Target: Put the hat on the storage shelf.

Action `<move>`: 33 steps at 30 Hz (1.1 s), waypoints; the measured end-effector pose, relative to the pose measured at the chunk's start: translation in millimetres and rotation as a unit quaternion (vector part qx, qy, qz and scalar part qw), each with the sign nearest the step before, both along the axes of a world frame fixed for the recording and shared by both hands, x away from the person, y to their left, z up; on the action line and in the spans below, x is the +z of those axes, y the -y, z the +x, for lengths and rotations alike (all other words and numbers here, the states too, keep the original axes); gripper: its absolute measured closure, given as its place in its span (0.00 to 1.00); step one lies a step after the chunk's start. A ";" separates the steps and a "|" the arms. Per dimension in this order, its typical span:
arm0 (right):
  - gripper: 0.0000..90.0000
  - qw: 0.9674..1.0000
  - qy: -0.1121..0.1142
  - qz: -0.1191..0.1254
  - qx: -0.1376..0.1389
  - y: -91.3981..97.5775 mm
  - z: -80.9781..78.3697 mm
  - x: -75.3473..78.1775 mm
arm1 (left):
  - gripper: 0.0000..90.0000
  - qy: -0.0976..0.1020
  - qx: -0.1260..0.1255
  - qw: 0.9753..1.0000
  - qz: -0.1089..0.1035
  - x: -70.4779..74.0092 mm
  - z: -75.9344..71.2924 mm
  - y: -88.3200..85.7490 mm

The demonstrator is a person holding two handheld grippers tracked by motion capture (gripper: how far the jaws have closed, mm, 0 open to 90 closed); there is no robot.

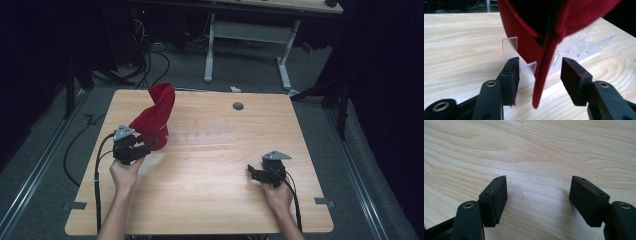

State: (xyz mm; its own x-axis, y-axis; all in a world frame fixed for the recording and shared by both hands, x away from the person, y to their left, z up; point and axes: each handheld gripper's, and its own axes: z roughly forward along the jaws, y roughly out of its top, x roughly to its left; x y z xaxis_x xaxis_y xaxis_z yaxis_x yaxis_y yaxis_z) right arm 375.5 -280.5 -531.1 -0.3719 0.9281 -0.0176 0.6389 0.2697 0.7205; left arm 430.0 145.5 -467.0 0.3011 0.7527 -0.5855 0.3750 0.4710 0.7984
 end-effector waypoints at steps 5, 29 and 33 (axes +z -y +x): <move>0.35 1.000 0.000 0.000 0.000 0.0 0.0 0.0 | 0.49 0.004 0.001 1.000 0.019 0.7 -7.3 3.5; 0.34 1.000 0.000 0.000 0.000 -0.3 -0.1 0.0 | 0.43 -0.005 -0.013 1.000 0.015 -9.3 -52.7 5.8; 0.35 1.000 0.000 0.001 -0.001 -0.5 -0.1 0.0 | 0.43 -0.011 -0.024 1.000 0.014 -14.0 -56.5 11.6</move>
State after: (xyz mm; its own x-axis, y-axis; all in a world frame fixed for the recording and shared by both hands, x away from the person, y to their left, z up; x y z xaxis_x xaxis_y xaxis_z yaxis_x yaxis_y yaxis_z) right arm 375.3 -280.1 -531.1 -0.3703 0.9288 -0.0164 0.6390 0.2675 0.7212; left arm 373.5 134.0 -481.0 0.3240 0.7543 -0.5711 0.4144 0.4295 0.8024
